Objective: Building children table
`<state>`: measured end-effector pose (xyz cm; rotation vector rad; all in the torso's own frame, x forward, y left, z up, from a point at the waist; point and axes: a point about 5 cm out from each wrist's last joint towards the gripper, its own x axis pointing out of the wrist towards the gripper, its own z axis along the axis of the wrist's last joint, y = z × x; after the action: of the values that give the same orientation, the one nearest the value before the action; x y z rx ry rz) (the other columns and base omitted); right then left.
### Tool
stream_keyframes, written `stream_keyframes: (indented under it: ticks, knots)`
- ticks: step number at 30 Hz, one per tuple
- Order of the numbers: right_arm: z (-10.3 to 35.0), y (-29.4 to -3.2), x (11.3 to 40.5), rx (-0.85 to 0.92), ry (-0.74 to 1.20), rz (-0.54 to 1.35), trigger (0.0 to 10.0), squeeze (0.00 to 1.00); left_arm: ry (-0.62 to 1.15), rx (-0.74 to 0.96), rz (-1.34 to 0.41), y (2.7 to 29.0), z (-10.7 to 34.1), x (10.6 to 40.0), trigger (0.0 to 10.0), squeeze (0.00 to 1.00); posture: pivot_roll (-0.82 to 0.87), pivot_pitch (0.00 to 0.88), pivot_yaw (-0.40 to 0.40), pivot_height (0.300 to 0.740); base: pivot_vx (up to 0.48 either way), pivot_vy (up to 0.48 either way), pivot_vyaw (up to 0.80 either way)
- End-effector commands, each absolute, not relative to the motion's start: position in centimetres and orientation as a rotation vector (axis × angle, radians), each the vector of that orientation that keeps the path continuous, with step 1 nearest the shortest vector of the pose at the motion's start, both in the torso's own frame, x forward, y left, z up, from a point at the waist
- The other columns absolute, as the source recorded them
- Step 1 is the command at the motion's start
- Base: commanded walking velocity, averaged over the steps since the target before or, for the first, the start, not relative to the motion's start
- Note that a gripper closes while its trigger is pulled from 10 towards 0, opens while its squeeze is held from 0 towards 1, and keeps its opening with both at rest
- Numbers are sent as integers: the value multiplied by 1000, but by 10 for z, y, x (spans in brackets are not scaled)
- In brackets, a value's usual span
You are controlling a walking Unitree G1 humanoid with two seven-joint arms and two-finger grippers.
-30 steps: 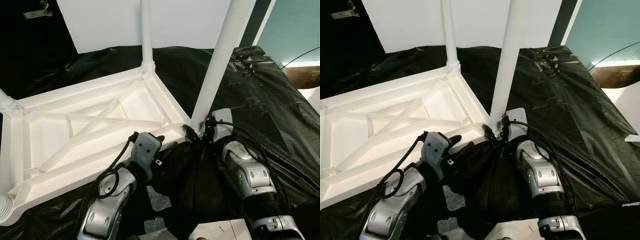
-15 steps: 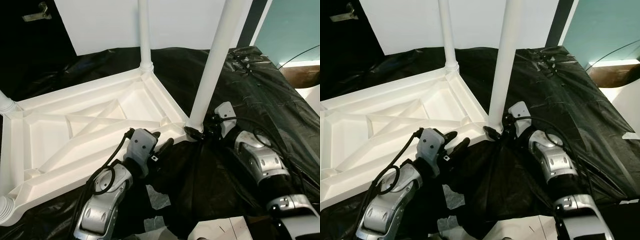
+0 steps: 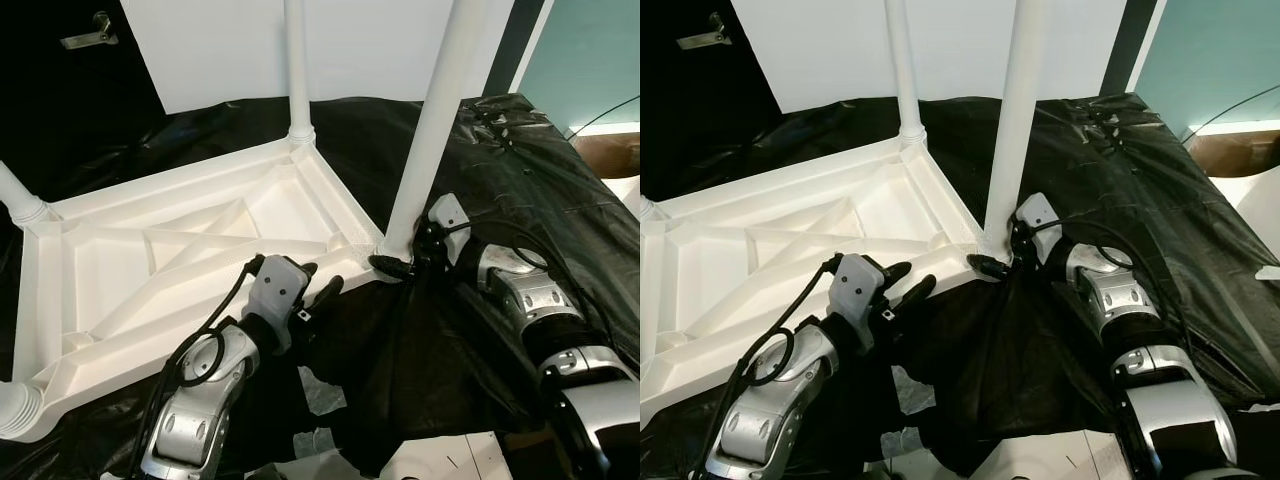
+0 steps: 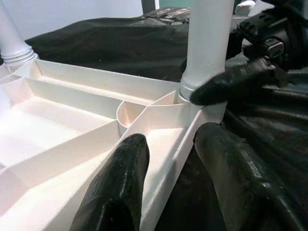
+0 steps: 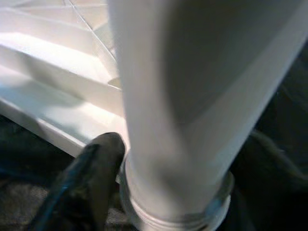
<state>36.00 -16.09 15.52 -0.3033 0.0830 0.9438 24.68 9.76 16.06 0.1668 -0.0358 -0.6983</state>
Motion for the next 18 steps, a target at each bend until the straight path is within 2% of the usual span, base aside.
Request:
stream_keyframes:
  ticks: [1, 9, 10, 11, 12, 18]
  knots:
    - [155, -160, 360, -319, 85, 967, 0, 0, -41, 170, -674, 99, 162, 245, 10000, 0, 195, 67, 4, 740, 0, 0, 0]
    - [145, -161, 361, -296, 112, 885, 0, 0, -38, 171, -666, 100, 162, 244, 10000, 0, 194, 72, 3, 740, 0, 0, 0]
    - [144, -161, 361, -287, 114, 858, 3137, 0, -36, 175, -666, 101, 162, 245, 10000, 0, 189, 73, 6, 740, 0, 0, 0]
    - [144, -161, 361, -287, 114, 858, 3137, 0, -36, 175, -666, 101, 162, 245, 10000, 0, 189, 73, 6, 740, 0, 0, 0]
    - [142, -160, 361, -283, 110, 830, 10000, 0, -33, 181, -664, 102, 161, 246, 10000, 0, 185, 72, 7, 740, 0, 0, 0]
    - [137, -153, 357, -248, 79, 749, 10000, 0, -37, 194, -656, 104, 162, 250, 10000, 0, 183, 67, 11, 740, 0, 0, 0]
